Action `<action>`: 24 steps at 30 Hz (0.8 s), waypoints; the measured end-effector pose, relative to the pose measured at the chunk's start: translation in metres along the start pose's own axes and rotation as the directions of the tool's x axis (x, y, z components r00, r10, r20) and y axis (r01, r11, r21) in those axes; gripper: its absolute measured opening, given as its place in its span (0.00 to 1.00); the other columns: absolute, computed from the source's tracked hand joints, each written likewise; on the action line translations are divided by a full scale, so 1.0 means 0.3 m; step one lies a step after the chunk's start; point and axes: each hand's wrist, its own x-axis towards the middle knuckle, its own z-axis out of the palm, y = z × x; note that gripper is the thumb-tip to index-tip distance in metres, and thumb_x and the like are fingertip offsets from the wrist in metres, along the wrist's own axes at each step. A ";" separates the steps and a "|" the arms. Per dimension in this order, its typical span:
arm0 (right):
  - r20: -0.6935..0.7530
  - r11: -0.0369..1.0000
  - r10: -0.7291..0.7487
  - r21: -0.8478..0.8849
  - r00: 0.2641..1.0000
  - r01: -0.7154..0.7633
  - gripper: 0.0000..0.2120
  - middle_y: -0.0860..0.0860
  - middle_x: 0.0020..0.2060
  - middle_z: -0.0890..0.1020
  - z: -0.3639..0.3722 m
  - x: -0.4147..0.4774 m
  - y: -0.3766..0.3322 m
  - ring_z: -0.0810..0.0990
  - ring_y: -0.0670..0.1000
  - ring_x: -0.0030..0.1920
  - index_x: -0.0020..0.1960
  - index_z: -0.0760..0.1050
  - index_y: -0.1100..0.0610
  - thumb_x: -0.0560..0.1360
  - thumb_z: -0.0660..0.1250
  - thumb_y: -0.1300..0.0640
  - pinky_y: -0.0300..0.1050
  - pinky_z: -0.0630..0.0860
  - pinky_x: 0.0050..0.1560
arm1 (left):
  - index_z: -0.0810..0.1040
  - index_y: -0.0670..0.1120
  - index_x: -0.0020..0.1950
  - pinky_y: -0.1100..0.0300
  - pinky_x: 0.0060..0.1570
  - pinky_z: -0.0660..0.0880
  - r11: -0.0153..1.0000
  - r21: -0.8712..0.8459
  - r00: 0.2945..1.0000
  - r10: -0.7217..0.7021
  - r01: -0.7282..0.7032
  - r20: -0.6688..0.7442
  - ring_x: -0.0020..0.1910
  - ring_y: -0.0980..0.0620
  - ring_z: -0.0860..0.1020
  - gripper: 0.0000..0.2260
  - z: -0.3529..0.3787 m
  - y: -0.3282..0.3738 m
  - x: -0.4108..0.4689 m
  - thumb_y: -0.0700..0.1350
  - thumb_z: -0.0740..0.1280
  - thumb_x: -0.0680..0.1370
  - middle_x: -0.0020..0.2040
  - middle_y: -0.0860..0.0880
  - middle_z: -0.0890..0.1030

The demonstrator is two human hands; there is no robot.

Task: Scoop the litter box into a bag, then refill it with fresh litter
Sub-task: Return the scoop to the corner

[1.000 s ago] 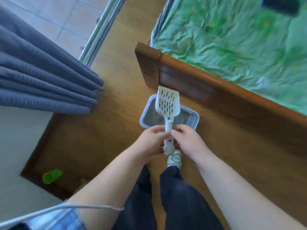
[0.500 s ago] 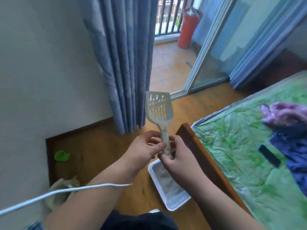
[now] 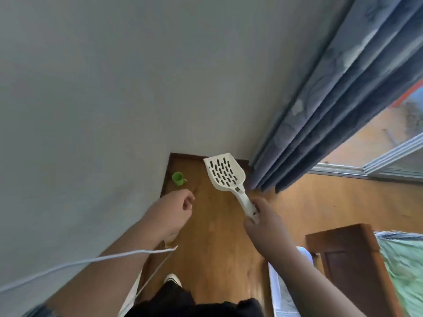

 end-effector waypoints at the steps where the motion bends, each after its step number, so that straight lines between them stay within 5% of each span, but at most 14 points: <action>1: 0.030 1.000 -0.012 -0.019 0.999 0.012 0.13 0.39 0.43 0.76 0.066 0.033 -0.031 0.78 0.43 0.41 0.57 0.70 0.41 0.76 0.65 0.56 0.40 0.77 0.39 | 0.75 0.58 0.56 0.63 0.41 0.73 0.999 0.002 0.999 -0.048 0.048 0.004 0.45 0.59 0.77 0.07 -0.021 -0.089 0.007 0.48 0.62 0.80 0.50 0.58 0.79; 9: 0.260 0.960 0.066 -0.279 0.963 0.009 0.06 0.44 0.39 0.74 0.609 0.342 -0.079 0.76 0.45 0.35 0.52 0.70 0.46 0.76 0.63 0.55 0.39 0.68 0.29 | 0.75 0.51 0.60 0.56 0.48 0.76 0.960 0.078 0.962 -0.271 0.269 0.017 0.50 0.50 0.79 0.10 0.013 -0.601 0.160 0.46 0.59 0.81 0.53 0.50 0.80; 18: 0.463 0.786 0.201 -0.602 0.863 0.140 0.04 0.45 0.36 0.78 1.371 0.859 0.366 0.78 0.47 0.33 0.46 0.73 0.47 0.75 0.60 0.55 0.40 0.72 0.28 | 0.65 0.51 0.73 0.55 0.58 0.74 0.932 0.142 0.937 -0.344 0.333 0.064 0.62 0.50 0.74 0.21 0.633 -1.073 0.539 0.48 0.61 0.80 0.66 0.50 0.73; 24: 0.548 0.674 0.125 -0.659 0.827 0.334 0.08 0.48 0.41 0.78 1.764 1.110 0.526 0.79 0.50 0.39 0.52 0.75 0.49 0.75 0.61 0.55 0.46 0.80 0.38 | 0.65 0.52 0.72 0.53 0.59 0.74 0.887 0.044 0.885 -0.461 0.459 0.057 0.64 0.49 0.74 0.20 0.903 -1.301 0.626 0.48 0.61 0.80 0.66 0.50 0.74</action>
